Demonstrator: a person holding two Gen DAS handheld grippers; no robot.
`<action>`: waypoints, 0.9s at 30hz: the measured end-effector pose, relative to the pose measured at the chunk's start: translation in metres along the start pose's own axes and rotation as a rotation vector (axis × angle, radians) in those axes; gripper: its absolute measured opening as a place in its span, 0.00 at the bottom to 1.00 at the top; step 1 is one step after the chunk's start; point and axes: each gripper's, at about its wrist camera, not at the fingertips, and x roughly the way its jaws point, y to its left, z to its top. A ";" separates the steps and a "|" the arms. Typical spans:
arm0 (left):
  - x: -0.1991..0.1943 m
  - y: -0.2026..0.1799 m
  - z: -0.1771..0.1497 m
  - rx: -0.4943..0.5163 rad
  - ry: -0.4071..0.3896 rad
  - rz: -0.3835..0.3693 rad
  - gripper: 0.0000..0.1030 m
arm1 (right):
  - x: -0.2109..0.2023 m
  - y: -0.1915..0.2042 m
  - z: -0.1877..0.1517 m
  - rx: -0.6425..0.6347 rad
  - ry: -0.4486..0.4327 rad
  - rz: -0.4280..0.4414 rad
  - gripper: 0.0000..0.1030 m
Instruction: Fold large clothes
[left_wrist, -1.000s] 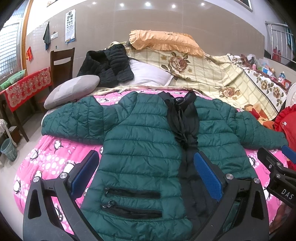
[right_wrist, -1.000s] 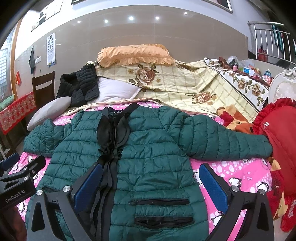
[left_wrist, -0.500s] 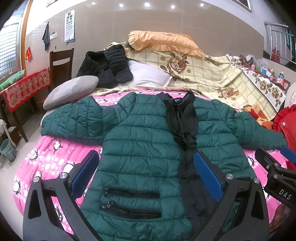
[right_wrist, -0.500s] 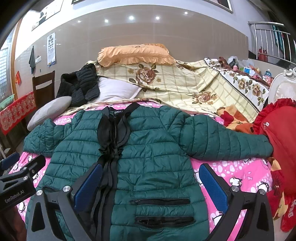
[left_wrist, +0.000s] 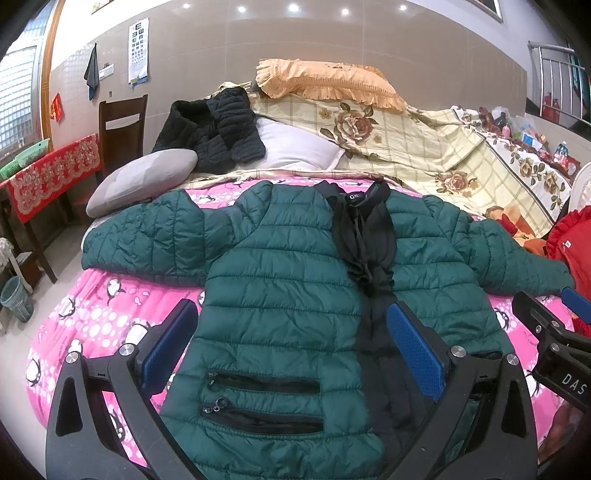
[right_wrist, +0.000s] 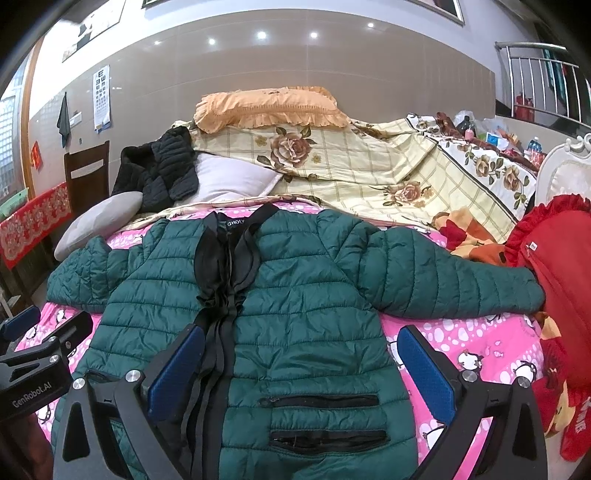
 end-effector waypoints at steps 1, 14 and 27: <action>0.000 0.000 0.000 -0.001 0.000 0.000 1.00 | 0.000 0.000 0.000 0.000 0.001 0.002 1.00; 0.005 0.001 -0.002 0.002 0.016 0.004 0.99 | 0.000 0.000 0.000 0.000 0.009 0.008 1.00; 0.017 0.006 -0.003 0.003 0.051 -0.029 0.99 | 0.009 0.006 0.000 -0.012 0.020 0.018 1.00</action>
